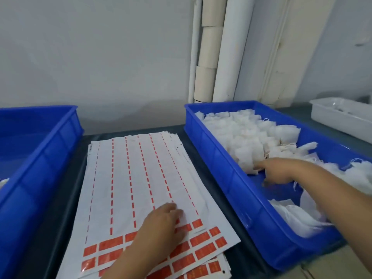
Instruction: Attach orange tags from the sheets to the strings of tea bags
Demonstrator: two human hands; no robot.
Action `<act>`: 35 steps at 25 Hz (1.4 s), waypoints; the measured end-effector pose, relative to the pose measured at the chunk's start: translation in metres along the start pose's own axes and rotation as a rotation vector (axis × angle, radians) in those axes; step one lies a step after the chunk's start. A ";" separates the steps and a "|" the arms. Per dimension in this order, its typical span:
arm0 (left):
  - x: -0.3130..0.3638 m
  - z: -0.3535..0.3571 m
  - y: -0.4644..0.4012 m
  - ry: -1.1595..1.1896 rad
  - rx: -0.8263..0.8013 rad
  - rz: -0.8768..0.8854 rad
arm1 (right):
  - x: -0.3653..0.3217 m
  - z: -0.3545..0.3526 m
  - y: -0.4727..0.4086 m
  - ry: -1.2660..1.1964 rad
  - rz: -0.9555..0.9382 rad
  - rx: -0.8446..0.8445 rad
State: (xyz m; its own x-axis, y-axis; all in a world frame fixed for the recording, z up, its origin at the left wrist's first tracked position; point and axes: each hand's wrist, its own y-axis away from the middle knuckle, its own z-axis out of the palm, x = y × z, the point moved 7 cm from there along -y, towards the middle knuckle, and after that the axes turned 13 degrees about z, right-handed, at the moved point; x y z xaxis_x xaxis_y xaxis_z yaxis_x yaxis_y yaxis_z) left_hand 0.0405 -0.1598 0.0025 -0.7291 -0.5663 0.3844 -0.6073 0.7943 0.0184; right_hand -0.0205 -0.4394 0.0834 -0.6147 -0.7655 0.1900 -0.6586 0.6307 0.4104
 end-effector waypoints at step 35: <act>-0.011 -0.110 0.077 0.692 0.744 -0.117 | -0.197 0.016 0.140 -1.265 -0.508 0.032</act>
State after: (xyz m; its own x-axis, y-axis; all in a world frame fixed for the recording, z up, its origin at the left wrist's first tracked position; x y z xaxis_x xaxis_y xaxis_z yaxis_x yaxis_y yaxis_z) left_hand 0.0360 -0.0684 0.1011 -0.4535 -0.1930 0.8701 -0.8769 0.2710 -0.3969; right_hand 0.0011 -0.1977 0.0890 -0.2665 -0.2845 -0.9209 -0.9283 0.3329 0.1658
